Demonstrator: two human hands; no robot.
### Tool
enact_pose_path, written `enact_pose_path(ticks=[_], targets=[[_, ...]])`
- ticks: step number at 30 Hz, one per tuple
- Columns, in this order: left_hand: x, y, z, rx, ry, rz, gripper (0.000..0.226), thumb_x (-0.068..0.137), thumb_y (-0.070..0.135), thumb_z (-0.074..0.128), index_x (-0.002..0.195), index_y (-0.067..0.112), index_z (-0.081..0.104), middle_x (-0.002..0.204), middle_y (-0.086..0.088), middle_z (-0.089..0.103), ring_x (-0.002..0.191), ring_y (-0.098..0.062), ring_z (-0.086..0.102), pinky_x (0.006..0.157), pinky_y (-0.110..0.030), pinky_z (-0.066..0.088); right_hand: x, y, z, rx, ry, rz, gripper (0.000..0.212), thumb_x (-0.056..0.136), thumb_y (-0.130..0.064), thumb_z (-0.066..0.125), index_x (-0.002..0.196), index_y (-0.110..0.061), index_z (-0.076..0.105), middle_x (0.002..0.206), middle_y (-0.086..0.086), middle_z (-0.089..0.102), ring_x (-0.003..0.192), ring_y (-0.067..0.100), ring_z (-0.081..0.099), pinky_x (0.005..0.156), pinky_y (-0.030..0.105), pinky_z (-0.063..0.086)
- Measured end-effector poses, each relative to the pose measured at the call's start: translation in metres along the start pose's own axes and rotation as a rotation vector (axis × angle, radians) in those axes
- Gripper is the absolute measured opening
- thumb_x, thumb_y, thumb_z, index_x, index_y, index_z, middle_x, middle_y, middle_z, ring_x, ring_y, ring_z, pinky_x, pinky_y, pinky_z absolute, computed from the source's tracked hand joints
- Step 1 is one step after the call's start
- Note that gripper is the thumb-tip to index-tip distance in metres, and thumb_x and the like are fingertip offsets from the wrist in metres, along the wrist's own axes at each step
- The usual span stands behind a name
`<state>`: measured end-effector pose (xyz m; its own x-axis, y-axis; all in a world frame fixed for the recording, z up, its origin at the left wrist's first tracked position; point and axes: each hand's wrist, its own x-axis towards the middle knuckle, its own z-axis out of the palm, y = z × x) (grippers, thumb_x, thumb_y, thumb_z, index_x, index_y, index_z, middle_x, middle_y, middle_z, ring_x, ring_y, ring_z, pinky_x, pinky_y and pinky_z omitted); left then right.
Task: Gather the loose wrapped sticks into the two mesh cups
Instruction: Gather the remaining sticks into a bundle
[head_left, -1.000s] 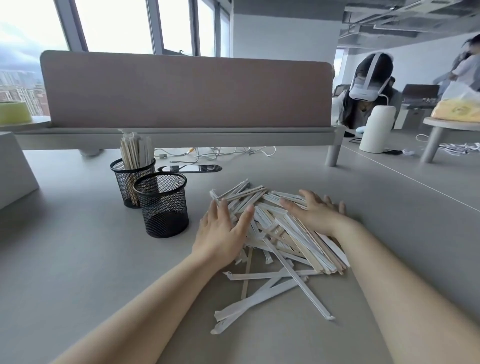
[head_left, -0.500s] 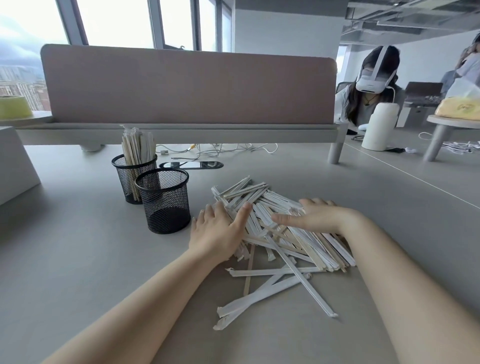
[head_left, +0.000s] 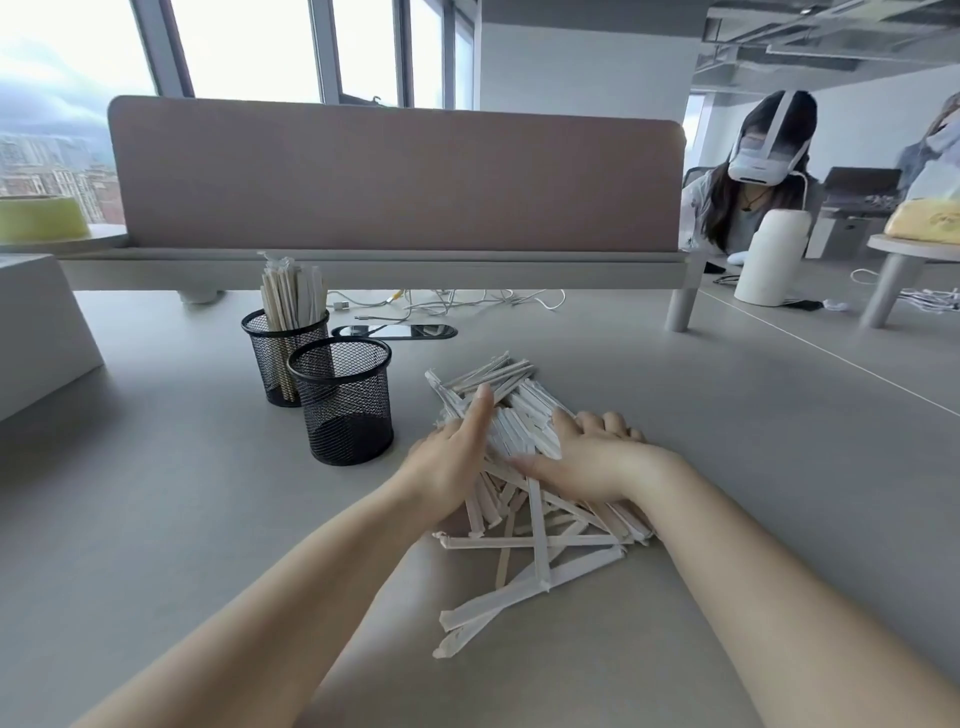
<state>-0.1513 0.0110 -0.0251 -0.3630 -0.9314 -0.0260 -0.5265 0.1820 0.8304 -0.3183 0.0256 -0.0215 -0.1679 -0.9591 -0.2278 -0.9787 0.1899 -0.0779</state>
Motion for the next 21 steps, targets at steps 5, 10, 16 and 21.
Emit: enact_pose_path(ticks=[5, 10, 16, 21], targets=[[0.0, 0.001, -0.003, 0.003, -0.008, -0.041, 0.077, 0.088, 0.073, 0.014, 0.145, 0.03, 0.041, 0.153, -0.004, 0.041, 0.144, -0.025, 0.031, 0.116, -0.034, 0.02, 0.002, -0.017, 0.006, 0.037, 0.067, -0.014, 0.093, 0.081, -0.081, 0.013, 0.153, -0.022, 0.008, 0.157, 0.011, 0.019, 0.141, 0.033, 0.012, 0.111, 0.046, 0.015], [-0.002, 0.003, -0.007, -0.26, 0.011, -0.114, 0.08, 0.088, 0.074, 0.02, 0.141, 0.022, 0.049, 0.134, -0.001, 0.056, 0.113, -0.016, 0.06, 0.106, -0.029, 0.033, 0.001, -0.036, 0.007, 0.055, 0.065, -0.037, 0.123, 0.058, -0.096, 0.029, 0.152, -0.022, 0.004, 0.154, 0.012, 0.021, 0.139, 0.032, 0.015, 0.11, 0.045, 0.017], [-0.004, 0.004, -0.014, -0.303, 0.075, -0.125, 0.061, 0.09, 0.071, 0.023, 0.084, 0.025, 0.063, 0.099, -0.001, 0.063, 0.1, -0.021, 0.06, 0.106, -0.041, 0.044, 0.004, -0.043, 0.006, 0.057, 0.07, -0.066, 0.122, 0.056, -0.091, 0.048, 0.15, -0.023, 0.011, 0.15, 0.012, 0.027, 0.136, 0.032, 0.019, 0.108, 0.043, 0.021], [-0.004, 0.0, -0.021, -0.213, 0.068, -0.133, 0.069, 0.086, 0.073, 0.03, 0.108, 0.017, 0.065, 0.119, -0.006, 0.064, 0.109, -0.022, 0.06, 0.106, -0.04, 0.043, 0.009, -0.042, 0.003, 0.078, 0.121, -0.062, 0.098, 0.072, -0.079, 0.043, 0.147, -0.021, 0.02, 0.146, 0.015, 0.032, 0.135, 0.035, 0.021, 0.105, 0.045, 0.024]])
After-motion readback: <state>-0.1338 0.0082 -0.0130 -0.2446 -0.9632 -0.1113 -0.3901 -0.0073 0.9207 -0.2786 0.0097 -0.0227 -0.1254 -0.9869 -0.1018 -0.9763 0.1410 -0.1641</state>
